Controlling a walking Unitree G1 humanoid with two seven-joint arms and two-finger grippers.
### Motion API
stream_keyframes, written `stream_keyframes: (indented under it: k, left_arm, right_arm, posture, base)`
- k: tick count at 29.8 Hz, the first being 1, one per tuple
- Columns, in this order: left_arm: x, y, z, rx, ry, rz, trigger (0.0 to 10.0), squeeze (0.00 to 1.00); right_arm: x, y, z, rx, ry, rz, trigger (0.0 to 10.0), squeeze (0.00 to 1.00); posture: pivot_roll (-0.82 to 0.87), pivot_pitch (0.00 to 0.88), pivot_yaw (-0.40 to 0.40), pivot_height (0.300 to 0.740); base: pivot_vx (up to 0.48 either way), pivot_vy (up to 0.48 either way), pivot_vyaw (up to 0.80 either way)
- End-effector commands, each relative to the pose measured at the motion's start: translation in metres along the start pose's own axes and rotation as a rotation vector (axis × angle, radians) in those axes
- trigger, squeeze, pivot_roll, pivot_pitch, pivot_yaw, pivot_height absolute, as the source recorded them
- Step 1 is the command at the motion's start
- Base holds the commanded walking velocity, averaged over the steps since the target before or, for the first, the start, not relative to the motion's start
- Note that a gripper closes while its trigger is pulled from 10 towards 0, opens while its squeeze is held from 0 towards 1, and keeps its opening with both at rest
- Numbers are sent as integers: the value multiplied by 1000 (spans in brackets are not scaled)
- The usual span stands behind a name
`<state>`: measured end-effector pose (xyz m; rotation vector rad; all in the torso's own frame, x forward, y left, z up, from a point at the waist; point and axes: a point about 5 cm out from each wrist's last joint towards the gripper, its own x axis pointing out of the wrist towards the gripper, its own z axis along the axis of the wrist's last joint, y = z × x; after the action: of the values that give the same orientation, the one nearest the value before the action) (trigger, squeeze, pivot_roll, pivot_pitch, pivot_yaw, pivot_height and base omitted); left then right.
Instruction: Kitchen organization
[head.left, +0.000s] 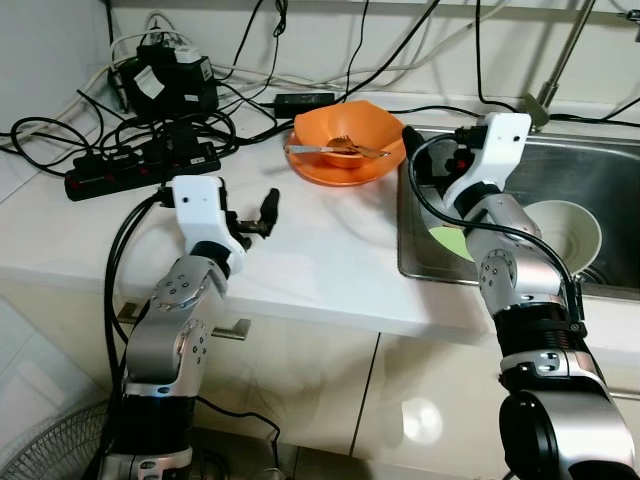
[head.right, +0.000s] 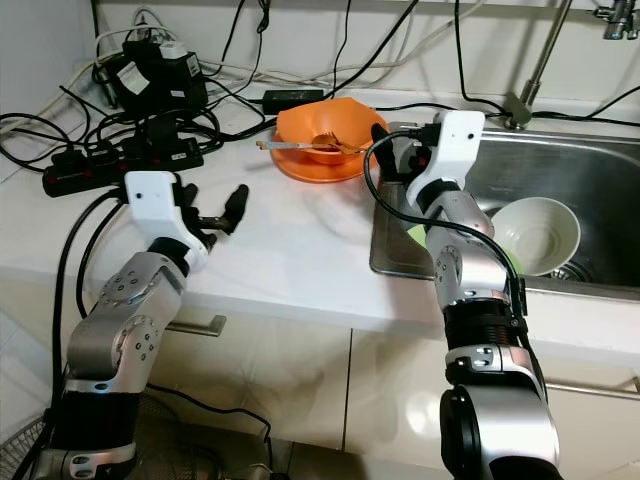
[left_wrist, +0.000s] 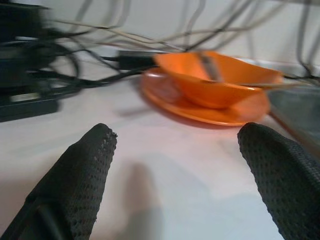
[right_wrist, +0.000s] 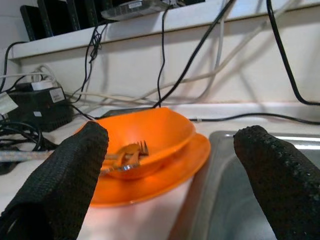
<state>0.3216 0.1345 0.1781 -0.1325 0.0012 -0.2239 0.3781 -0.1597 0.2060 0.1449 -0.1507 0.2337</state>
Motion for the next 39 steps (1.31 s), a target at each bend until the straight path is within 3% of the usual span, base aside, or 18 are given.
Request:
stream_keyframes:
  k: [1,8,15,28,39]
  left_arm:
    - [3,-1,2,20,12,-17,10000,0]
    - [8,-9,8,-16,-21,-50,10000,0]
    - [8,-13,5,-43,-16,-53,10000,0]
    - [6,-11,3,-60,-13,-35,10000,0]
    - [4,-6,5,-78,-31,-18,10000,0]
  right_arm:
    - [-4,-1,2,-6,6,12,10000,0]
    - [-19,-9,-6,-28,37,-6,10000,0]
    - [-18,-4,-6,-31,45,5,10000,0]
    - [-15,1,-5,-32,48,18,10000,0]
    - [-15,2,-8,-31,56,18,10000,0]
  posture:
    - [-7,49,74,740]
    - [-25,78,87,740]
    - [-23,83,80,740]
    - [-21,76,74,740]
    - [-17,72,73,740]
  base:
    - [0,0,0]
    - [0,0,0]
    - [0,-81,0]
    - [0,-440,0]
    - [0,0,0]
